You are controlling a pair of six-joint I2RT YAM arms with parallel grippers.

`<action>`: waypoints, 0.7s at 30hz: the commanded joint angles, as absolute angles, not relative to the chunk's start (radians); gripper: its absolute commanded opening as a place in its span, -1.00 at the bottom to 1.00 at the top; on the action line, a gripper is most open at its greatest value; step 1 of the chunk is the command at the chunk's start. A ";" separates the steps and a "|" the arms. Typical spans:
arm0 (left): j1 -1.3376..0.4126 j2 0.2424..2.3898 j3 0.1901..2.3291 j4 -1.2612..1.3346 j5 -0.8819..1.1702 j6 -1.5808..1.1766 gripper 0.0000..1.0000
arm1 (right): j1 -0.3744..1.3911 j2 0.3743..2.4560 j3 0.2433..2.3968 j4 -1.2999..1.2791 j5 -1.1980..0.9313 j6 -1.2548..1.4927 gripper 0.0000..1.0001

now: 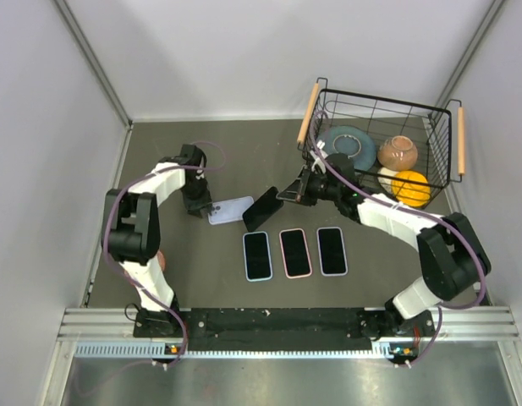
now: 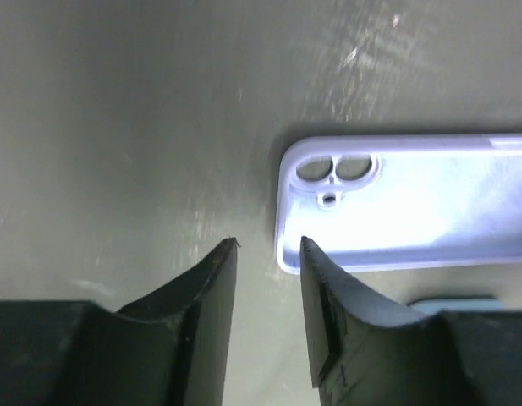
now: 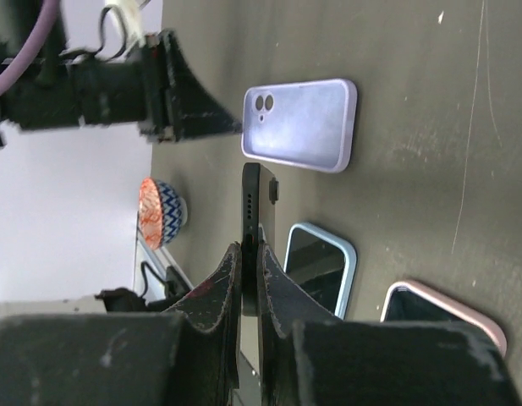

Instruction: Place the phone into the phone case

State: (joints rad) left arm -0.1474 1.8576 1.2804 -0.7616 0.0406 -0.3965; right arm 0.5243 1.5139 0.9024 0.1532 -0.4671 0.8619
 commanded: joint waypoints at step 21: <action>-0.075 1.707 1.200 -0.676 0.092 -0.514 -1.00 | 0.623 1.818 1.111 0.416 -0.321 0.927 -1.00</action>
State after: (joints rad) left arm -0.0799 1.6745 1.1931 -0.6941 0.0582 -0.4973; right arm 0.6201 1.7748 1.0554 0.3134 -0.3336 0.8764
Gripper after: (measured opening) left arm 0.009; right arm 0.045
